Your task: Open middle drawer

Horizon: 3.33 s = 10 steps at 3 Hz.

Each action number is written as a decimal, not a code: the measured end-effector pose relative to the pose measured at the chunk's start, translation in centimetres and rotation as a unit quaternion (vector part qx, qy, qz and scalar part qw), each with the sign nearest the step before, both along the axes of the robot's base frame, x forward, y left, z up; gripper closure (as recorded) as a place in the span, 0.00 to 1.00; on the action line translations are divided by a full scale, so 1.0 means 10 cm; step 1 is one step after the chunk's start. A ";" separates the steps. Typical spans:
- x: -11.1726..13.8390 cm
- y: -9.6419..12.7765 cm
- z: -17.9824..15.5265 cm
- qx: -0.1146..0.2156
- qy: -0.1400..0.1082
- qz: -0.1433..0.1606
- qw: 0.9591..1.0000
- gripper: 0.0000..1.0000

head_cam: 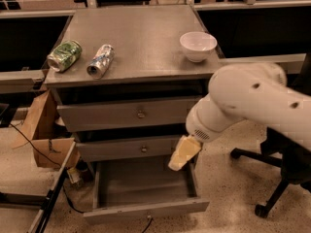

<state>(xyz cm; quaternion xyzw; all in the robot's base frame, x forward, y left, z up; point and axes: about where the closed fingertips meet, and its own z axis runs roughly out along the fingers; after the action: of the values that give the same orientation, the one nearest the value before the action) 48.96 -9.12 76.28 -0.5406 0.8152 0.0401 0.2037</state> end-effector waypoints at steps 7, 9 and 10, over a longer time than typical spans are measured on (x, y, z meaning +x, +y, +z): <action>0.52 0.16 -1.94 0.017 0.073 -0.060 0.995 0.00; 0.88 0.29 -2.54 -0.028 0.112 -0.023 0.993 0.00; 1.00 0.33 -2.75 -0.051 0.129 0.000 0.990 0.00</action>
Offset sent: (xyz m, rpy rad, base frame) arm 0.0098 0.0073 -0.0084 0.0304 -0.0290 -0.0183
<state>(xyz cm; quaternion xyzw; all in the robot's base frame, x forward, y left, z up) 58.96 -5.85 48.76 -0.5406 0.8357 0.0680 0.0692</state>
